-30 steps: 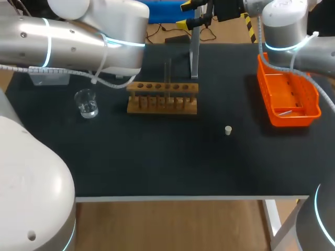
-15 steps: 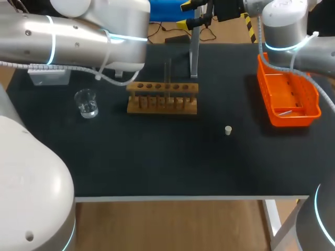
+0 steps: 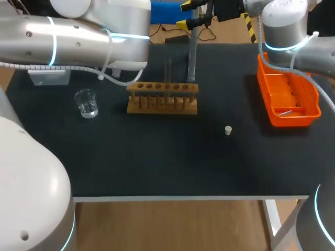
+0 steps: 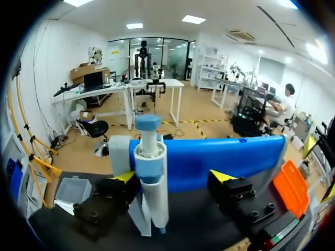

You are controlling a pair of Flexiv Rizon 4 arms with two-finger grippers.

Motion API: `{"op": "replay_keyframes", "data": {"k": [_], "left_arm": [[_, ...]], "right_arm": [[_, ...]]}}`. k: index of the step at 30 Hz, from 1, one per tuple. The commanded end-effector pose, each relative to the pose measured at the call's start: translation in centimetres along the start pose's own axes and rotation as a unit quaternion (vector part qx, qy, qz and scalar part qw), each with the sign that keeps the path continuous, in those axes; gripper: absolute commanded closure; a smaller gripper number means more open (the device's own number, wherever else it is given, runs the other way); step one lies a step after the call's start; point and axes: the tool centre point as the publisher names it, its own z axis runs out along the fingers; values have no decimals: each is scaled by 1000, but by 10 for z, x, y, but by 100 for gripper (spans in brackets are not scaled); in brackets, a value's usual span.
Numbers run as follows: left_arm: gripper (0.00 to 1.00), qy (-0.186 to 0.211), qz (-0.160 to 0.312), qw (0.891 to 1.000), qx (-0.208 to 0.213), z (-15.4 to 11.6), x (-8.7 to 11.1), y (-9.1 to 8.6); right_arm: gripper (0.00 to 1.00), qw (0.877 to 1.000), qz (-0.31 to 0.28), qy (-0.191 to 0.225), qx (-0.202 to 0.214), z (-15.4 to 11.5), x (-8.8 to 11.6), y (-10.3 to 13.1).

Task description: Invert the test tube, pick up the pipette, mount the tip to pipette, aspirate from beaker and dispense into the tube, eject the tip, return the pipette, and cap with the stopper.

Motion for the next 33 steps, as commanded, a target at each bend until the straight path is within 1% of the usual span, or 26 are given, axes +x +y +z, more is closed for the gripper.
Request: {"op": "replay_keyframes", "data": {"k": [1, 12, 17, 21, 24, 27, 33], "left_arm": [[0, 3, 0, 1000, 5, -3, 0, 2], [0, 20, 6, 999, 26, -23, 17, -2], [0, 13, 12, 999, 34, -37, 19, -6], [0, 7, 17, 999, 43, -50, 18, -12], [0, 9, 22, 998, 52, -59, 22, -17], [0, 15, 30, 998, 61, -68, 27, -21], [0, 51, 46, 995, 74, -86, 37, -21]], "right_arm": [[0, 1000, 1, 2, 2, -1, -1, 1], [0, 1000, 1, 2, 2, -1, -1, 1], [0, 1000, 1, 2, 2, -1, -1, 1], [0, 1000, 1, 2, 2, -1, -1, 1], [0, 1000, 1, 2, 2, -1, -1, 1], [0, 1000, 1, 2, 2, -1, -1, 1], [0, 1000, 1, 2, 2, -1, -1, 1]]}}
